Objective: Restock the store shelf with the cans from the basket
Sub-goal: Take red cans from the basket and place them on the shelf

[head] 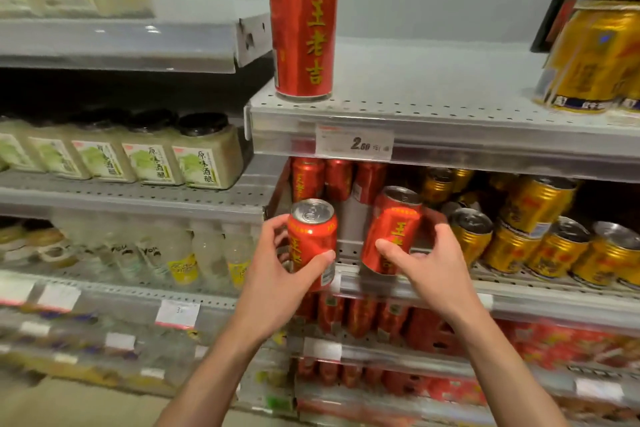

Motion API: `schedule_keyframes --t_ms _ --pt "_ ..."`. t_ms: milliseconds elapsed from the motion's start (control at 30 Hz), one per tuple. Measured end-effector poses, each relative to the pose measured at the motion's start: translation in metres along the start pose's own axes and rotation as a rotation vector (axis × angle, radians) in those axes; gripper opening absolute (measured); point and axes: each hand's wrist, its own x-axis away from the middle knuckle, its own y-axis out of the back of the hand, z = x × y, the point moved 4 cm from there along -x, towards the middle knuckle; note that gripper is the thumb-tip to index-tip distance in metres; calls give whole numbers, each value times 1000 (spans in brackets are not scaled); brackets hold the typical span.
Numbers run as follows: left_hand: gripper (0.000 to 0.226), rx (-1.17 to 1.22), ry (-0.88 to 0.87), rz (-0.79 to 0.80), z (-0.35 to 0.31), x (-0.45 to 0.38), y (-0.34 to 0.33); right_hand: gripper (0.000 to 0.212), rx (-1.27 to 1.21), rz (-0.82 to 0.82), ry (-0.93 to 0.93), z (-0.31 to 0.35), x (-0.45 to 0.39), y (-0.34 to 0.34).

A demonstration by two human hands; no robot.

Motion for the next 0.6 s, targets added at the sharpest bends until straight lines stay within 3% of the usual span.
schedule_keyframes --t_ms 133,367,600 --pt "67 -33 -4 8 10 -19 -18 86 73 -11 -17 -10 -17 1" --pt "80 -106 20 -52 28 -63 -27 83 112 32 -106 -22 -36 -23" --pt "69 -39 70 -82 41 -81 -35 88 64 117 -58 -20 -52 -45"
